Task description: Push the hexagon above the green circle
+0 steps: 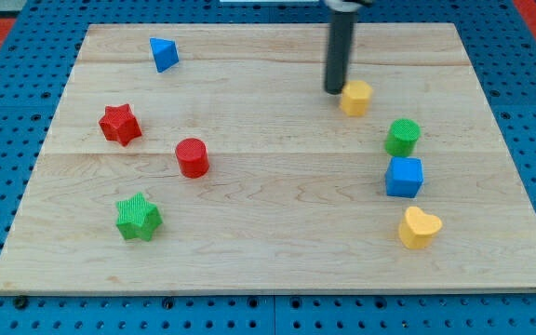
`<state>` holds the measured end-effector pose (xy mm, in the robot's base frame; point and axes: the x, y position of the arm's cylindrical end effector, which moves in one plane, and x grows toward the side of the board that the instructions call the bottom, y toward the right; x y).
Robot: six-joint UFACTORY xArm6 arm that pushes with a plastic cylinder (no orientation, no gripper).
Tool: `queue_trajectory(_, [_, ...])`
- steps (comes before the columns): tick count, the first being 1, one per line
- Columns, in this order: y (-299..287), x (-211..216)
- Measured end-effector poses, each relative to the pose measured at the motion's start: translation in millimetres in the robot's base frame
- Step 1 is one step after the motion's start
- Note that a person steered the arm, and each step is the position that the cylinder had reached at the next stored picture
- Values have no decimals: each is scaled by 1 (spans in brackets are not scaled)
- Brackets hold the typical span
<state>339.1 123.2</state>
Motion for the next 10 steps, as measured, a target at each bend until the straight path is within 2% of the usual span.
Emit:
queue_trajectory(2, [21,-13])
queue_trajectory(3, [-36,-9])
queue_trajectory(4, [-47,3])
queue_trajectory(5, [-15,6])
queue_trajectory(7, [-3,2])
queue_trajectory(8, [-33,15])
queue_trajectory(9, [-23,33])
queue_trajectory(10, [16,23])
